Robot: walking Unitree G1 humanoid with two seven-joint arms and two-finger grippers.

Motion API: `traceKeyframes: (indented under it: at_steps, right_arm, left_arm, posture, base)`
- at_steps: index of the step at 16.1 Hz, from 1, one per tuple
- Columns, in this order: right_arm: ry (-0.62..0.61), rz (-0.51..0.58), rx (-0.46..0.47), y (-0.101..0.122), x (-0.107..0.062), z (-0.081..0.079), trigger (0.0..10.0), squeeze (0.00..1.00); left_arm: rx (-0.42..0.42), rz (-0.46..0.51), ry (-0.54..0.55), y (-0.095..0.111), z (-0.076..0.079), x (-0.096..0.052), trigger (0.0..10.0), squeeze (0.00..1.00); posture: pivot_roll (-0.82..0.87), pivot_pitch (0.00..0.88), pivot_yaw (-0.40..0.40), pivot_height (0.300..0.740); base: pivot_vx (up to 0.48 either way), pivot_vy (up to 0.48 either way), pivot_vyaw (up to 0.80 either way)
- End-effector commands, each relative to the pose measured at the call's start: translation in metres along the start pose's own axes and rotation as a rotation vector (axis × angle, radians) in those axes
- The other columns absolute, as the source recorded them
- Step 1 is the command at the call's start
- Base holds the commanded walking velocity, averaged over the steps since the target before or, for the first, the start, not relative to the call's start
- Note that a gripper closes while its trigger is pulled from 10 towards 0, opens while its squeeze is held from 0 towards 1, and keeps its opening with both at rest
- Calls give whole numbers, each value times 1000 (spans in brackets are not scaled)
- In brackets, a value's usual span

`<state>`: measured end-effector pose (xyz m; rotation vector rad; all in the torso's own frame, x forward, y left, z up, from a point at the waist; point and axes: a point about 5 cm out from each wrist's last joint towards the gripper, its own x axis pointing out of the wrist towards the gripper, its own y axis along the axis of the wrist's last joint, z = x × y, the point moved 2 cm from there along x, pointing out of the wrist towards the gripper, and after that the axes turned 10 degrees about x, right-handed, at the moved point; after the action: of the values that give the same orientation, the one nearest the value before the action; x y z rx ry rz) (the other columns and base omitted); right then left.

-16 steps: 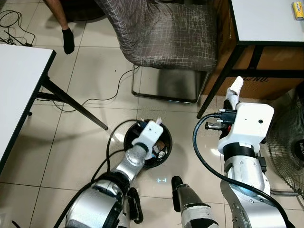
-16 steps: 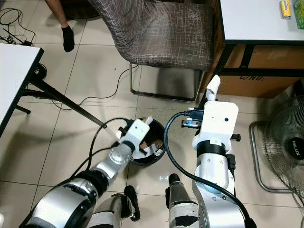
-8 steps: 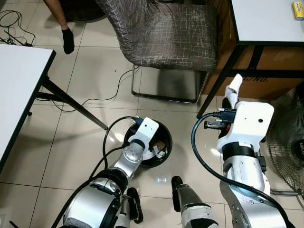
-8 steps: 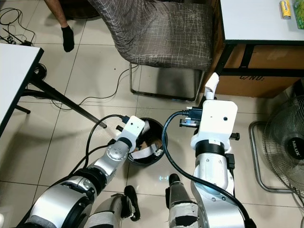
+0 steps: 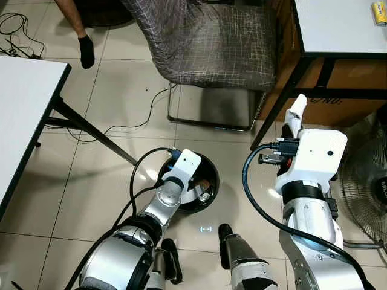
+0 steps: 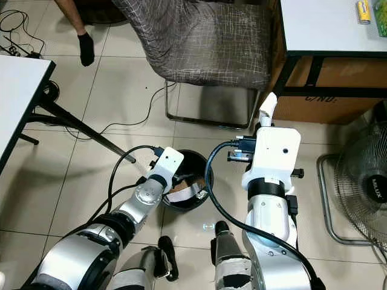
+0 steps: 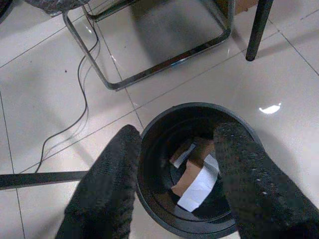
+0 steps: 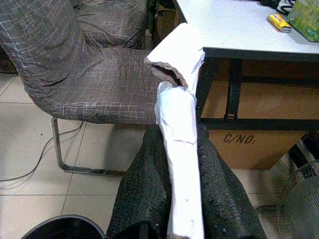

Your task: Picking trash to rubbish bin

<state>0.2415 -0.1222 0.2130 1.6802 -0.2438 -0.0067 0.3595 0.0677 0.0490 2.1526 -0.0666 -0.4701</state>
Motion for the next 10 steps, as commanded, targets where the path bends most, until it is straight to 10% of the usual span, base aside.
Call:
traceKeyframes:
  at_steps: [1,6,10]
  right_arm:
    - [-7,-10,47,1,-3,-3,10000,0]
    - [-17,-53,46,-15,6,6,10000,0]
    - [-39,-145,48,-50,21,27,10000,0]
  left_arm:
    - [-9,-42,3,-11,2,-3,10000,1000]
    - [-31,-42,-2,-23,-10,-6,10000,1000]
    - [-25,-3,38,-40,-49,-12,10000,1000]
  posture:
    - [-269,369,81,740]
    - [-169,335,74,740]
    - [-46,307,68,740]
  base:
    - [0,0,0]
    - [0,0,0]
    - [0,0,0]
